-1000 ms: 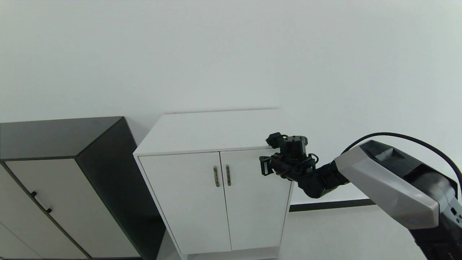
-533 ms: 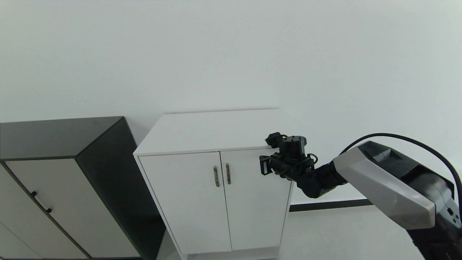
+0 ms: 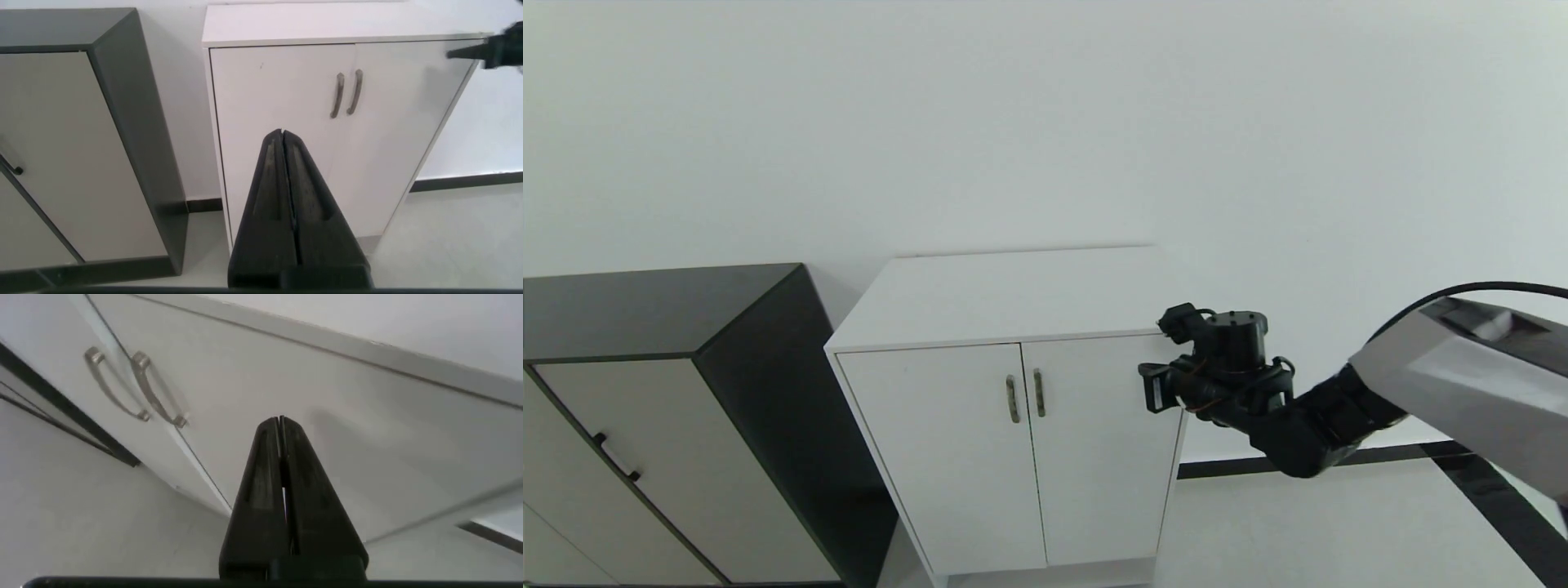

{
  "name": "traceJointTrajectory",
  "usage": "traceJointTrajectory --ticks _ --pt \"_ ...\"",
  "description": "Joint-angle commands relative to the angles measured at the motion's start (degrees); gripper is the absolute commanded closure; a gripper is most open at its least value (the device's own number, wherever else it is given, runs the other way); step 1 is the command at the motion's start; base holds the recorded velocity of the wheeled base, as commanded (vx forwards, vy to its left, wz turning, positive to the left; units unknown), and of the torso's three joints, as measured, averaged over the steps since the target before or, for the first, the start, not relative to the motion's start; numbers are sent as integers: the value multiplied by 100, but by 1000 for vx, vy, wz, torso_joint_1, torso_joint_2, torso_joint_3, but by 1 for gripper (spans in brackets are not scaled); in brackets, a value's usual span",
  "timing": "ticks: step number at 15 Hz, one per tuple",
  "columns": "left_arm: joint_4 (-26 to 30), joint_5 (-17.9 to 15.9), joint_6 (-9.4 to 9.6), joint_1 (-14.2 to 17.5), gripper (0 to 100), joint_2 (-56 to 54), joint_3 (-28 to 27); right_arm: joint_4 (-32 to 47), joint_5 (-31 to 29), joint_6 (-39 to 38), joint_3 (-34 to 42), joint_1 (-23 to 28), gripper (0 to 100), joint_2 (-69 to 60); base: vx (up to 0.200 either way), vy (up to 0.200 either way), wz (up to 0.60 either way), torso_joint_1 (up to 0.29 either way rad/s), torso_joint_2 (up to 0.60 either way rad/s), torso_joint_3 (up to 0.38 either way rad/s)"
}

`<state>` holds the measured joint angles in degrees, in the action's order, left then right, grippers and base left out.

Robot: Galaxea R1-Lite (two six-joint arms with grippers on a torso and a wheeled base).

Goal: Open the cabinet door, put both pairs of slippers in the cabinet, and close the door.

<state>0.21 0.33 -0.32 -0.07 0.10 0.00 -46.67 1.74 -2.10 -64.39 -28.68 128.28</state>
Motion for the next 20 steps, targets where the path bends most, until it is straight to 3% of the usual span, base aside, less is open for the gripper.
traceJointTrajectory --ticks 1,7,10,12,14,15,16,17,19,20 --pt "-3 2 -3 -1 100 -1 0 -704 1 16 2194 390 100 -1692 0 0 0 0 0 0" --pt "-3 2 -3 -1 100 -1 0 -1820 1 509 5499 1102 100 -3521 0 0 0 0 0 0" --pt "6 2 -3 -1 100 -1 0 -1626 -7 851 6439 1322 100 -4733 0 0 0 0 0 0" --pt "-3 2 -12 -1 100 -1 0 -642 -16 851 6439 1612 100 -5656 0 0 0 0 0 0" --pt "-3 2 -12 -1 100 -1 0 1573 -7 860 6439 1743 100 -7739 0 0 0 0 0 0" --pt "6 2 -3 -1 100 -1 0 2030 -7 851 6439 1743 100 -8126 0 0 0 0 0 0" --pt "-3 2 -12 -1 100 -1 0 3234 45 842 6430 1743 100 -9154 0 0 0 0 0 0" --pt "6 2 -12 -1 100 -1 0 3876 125 842 6386 1743 100 -9682 0 0 0 0 0 0" --pt "-3 2 -12 -1 100 -1 0 4737 151 816 6290 1743 100 -10569 0 0 0 0 0 0" --pt "-3 2 -12 -1 100 -1 0 4746 151 772 6272 1743 100 -10772 0 0 0 0 0 0"
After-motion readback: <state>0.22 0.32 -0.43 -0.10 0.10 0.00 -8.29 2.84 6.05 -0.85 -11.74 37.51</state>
